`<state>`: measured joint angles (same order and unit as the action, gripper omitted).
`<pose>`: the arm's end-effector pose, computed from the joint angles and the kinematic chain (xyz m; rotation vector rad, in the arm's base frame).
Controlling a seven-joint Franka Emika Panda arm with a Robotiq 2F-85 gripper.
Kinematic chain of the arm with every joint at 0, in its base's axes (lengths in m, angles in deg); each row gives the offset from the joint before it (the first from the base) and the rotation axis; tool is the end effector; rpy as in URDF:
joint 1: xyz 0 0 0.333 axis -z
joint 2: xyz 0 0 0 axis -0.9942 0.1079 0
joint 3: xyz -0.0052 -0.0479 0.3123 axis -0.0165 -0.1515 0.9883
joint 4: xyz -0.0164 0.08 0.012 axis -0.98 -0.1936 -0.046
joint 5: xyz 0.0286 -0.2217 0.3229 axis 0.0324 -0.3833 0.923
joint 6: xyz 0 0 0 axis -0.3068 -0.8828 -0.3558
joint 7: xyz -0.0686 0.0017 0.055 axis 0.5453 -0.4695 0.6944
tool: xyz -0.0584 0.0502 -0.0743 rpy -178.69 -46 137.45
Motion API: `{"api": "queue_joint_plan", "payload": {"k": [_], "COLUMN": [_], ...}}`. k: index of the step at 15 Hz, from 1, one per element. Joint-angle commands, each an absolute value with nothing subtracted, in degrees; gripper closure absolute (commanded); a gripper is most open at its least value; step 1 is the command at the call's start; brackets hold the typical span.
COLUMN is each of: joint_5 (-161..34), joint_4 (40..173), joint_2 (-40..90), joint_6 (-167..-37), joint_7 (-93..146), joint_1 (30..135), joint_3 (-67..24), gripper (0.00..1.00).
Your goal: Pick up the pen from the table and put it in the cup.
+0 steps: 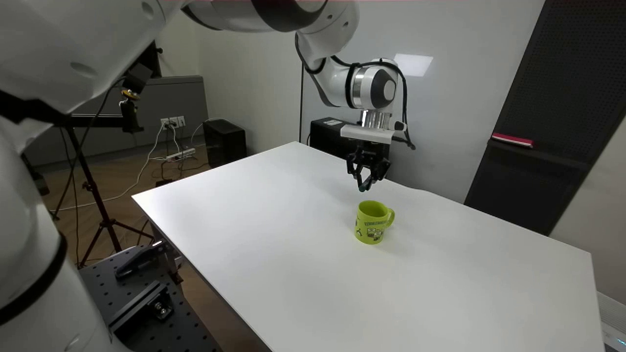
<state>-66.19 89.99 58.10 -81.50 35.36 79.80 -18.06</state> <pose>0.7204 0.0398 0.2012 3.0276 0.2862 -0.2861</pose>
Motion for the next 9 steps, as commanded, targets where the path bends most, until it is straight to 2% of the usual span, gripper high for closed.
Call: {"api": "queue_joint_plan", "payload": {"k": [1,9], "joint_5": [-62.77,-53.2], "joint_4": [89.42,86.61], "joint_2": [55.98,56.8], "joint_6": [-75.54,-64.24], "joint_7": [35.04,33.76], "joint_1": [82.27,87.18], "joint_3": [-16.66,-16.1], "gripper": [0.93,0.93]}}
